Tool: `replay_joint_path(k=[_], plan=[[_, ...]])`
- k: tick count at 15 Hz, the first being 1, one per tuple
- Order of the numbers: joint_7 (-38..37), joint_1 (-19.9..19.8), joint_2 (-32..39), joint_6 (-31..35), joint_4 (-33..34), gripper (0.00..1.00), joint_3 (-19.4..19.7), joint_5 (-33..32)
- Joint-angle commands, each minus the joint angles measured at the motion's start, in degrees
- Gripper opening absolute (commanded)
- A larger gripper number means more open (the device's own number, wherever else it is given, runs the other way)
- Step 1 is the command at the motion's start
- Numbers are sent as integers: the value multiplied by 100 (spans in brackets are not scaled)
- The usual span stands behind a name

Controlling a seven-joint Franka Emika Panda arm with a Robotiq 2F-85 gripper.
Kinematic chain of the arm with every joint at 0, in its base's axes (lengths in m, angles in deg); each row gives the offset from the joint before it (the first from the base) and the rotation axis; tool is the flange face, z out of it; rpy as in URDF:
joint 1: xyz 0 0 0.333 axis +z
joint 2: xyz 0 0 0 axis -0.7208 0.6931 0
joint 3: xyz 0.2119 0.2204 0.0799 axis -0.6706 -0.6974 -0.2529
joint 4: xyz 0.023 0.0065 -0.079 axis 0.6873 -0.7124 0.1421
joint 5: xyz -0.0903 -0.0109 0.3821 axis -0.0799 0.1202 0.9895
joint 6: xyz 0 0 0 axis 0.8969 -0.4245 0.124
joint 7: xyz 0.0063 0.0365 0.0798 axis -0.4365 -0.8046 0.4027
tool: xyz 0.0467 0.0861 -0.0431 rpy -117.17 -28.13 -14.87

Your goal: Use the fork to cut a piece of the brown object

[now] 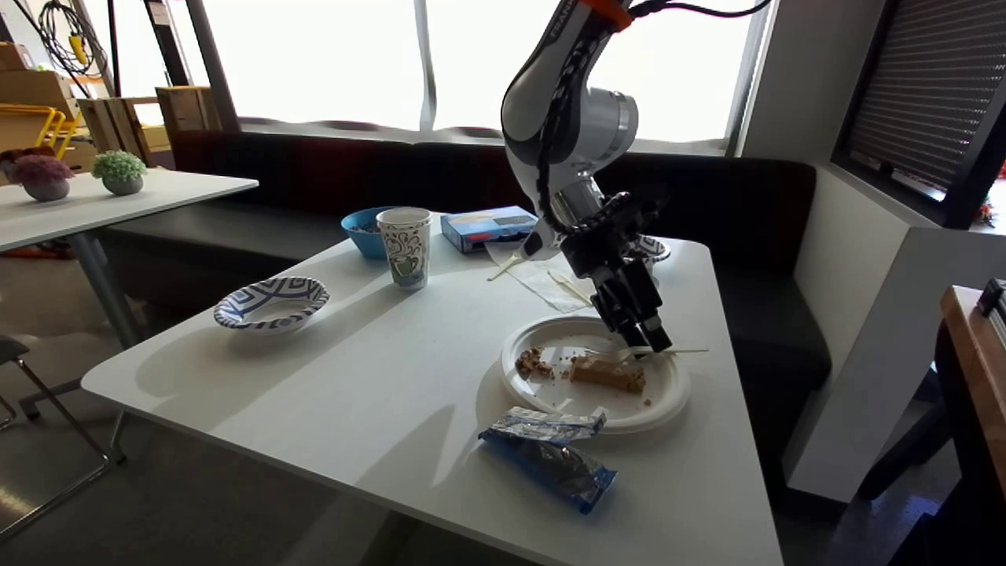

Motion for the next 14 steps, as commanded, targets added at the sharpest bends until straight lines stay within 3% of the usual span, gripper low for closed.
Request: replay_joint_path(k=[1, 2, 3, 14], plan=[[116, -86, 133, -78, 131, 52, -57, 36], [118, -88, 144, -81, 140, 46, -56, 36], [123, -90, 152, -80, 146, 50, -56, 37], [255, -123, 276, -97, 288, 42, -112, 103]])
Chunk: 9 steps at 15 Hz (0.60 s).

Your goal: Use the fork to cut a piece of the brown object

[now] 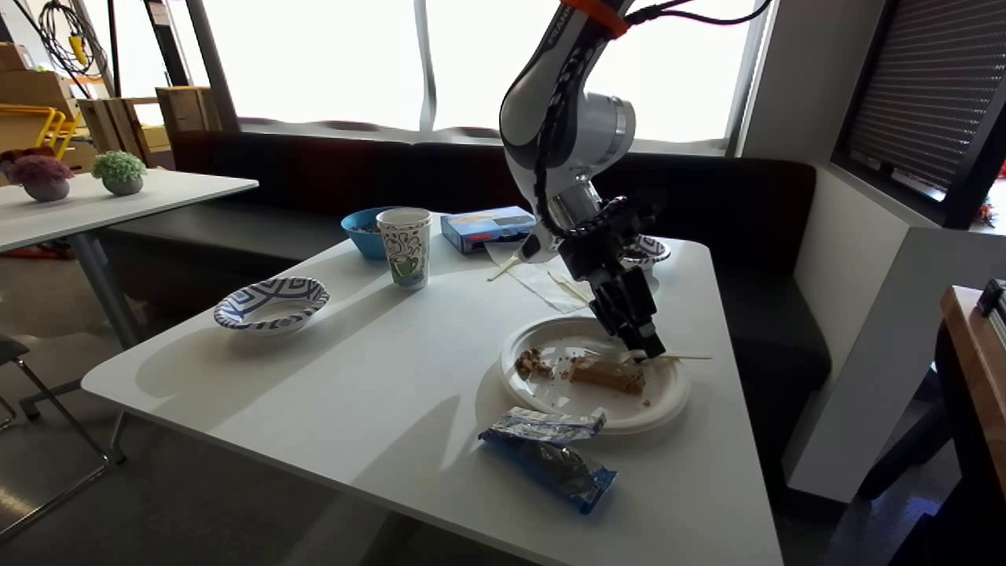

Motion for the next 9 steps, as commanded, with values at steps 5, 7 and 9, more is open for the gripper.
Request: replay_joint_path(k=[5, 7, 9], plan=[[223, -99, 222, -96, 234, 33, -131, 116], [249, -103, 230, -100, 252, 30, -135, 126], [283, -101, 237, -100, 265, 27, -138, 132]])
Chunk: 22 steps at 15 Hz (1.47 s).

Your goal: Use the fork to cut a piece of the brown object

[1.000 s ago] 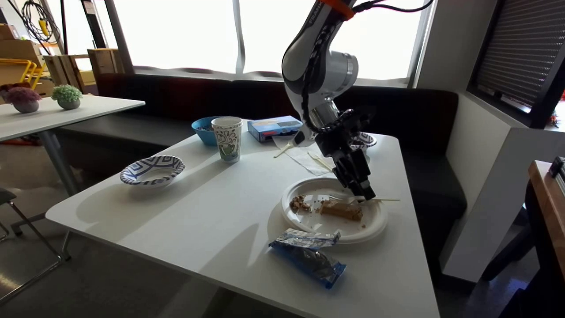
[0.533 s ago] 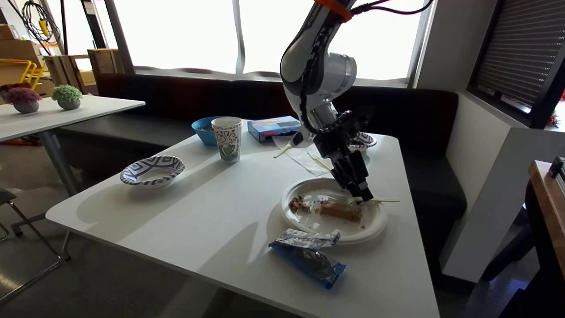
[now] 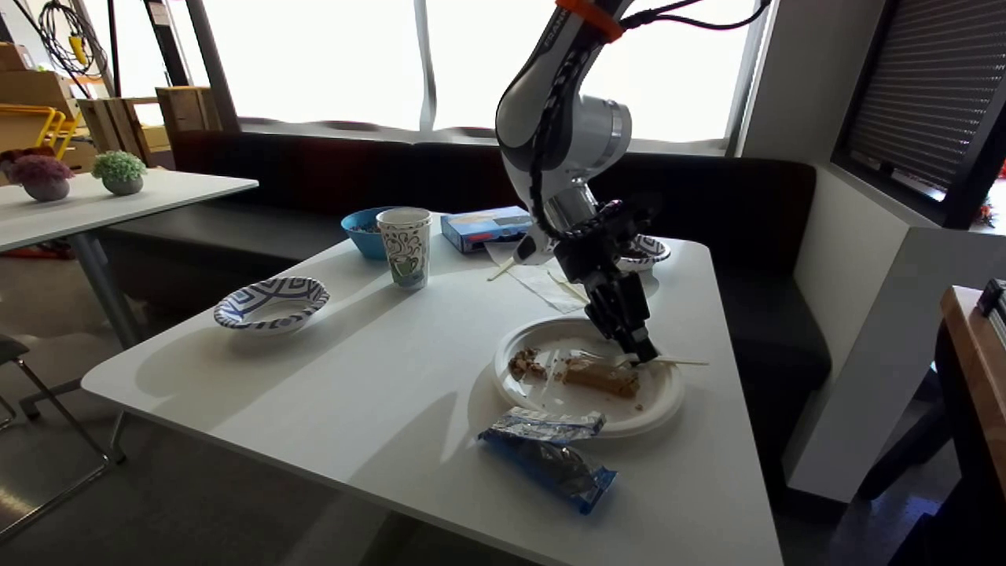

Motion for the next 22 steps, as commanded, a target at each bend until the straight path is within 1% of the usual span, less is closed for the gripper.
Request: replay_joint_path(k=[1, 6, 7, 8, 10, 12, 13, 14, 15, 16, 22], plan=[[114, -74, 148, -100, 162, 27, -75, 95], [163, -74, 163, -86, 178, 15, -78, 93], [171, -74, 159, -108, 178, 10, -80, 105], [181, -75, 158, -118, 183, 14, -81, 109], [207, -89, 139, -105, 160, 12, -83, 125], [212, -107, 79, -56, 80, 8, -81, 148], [205, -114, 34, -34, 28, 4, -80, 170], [204, -123, 4, -12, -8, 5, -77, 182], [194, -134, -32, 11, -49, 0, -74, 197], [176, -140, -53, 21, -71, 2, -68, 210], [-11, -131, -339, 255, -354, 2, -6, 298]])
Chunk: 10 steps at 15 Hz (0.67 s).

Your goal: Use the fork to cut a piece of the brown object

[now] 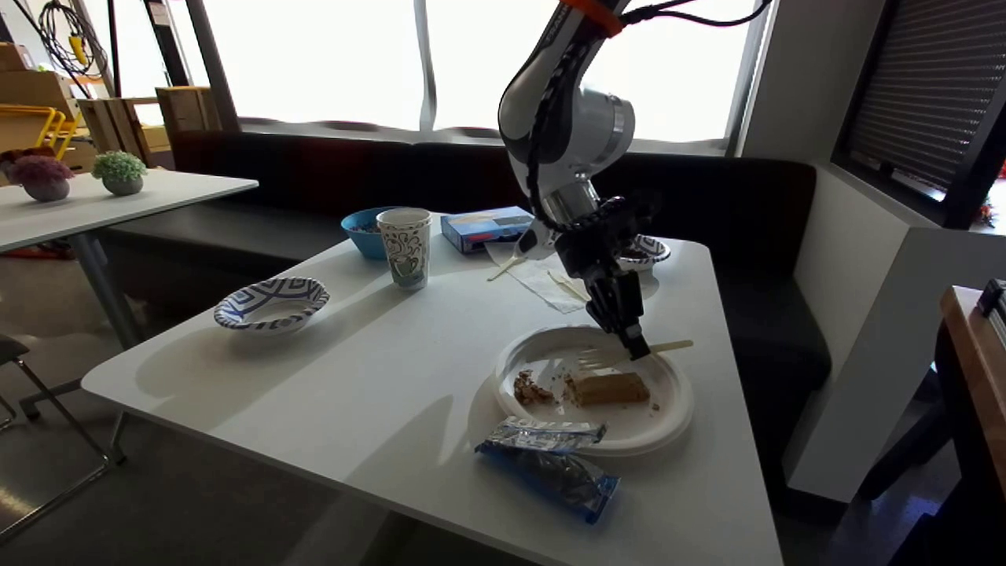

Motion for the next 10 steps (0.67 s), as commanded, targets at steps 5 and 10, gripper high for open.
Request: replay_joint_path(k=[5, 10], plan=[[-796, 351, -776, 891, -869, 2, 158, -246], [-1835, 911, -1333, 1593, -1465, 2, 326, -1091]])
